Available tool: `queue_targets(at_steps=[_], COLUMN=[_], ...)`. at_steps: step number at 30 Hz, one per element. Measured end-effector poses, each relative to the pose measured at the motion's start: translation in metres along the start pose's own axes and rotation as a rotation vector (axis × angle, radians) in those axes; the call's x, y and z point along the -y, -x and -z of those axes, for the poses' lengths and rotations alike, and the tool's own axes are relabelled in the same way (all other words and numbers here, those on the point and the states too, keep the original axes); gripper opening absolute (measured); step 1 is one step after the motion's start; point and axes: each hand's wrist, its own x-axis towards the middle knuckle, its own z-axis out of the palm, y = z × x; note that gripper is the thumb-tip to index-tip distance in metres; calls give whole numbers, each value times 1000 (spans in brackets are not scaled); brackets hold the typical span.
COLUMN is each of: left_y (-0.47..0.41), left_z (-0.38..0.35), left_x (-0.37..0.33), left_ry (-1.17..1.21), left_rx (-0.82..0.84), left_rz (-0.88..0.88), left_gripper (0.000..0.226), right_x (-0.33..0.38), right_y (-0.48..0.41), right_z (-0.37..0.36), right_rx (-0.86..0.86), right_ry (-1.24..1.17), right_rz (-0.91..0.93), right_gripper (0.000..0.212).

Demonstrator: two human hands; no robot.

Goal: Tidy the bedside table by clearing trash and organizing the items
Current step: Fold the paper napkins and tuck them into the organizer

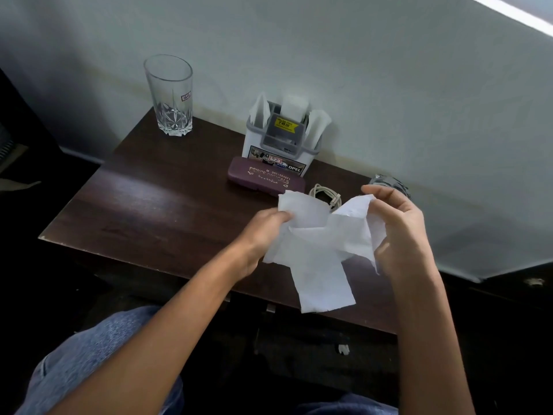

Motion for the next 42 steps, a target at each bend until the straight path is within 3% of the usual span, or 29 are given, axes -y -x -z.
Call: queue_targets(at_steps=[4,11,17,21,25,32,42], left_y=[1,2,3,6,3,-5,1], left_z=[-1,-3,-2,-1,-3,-5,-8], left_x=[0,2,-2,0,5,8,3], left_ry=[-35,-62,47,-36,-49,147,403], left_rx=[128,163,319,265,112,-5,118], left_rz=[6,-3,45,0,-48,-21,108], left_gripper=[24,27,61,39,9,7,31], right_x=[2,2,-9,-17,-17,-11,-21], right_y=[0,-5,-10,-16,-14,-1,0], right_z=[2,-3,2,5,3,-11,-19], right_rx=[-22,-28,-94,-117,-195,-96,-70], right_ry=[-15,-358,-374,-403,-192,320,313], right_rz=[-36,-253,-311,-335,-260,-51,-66], right_gripper=[21,20,32,22,18,26,10])
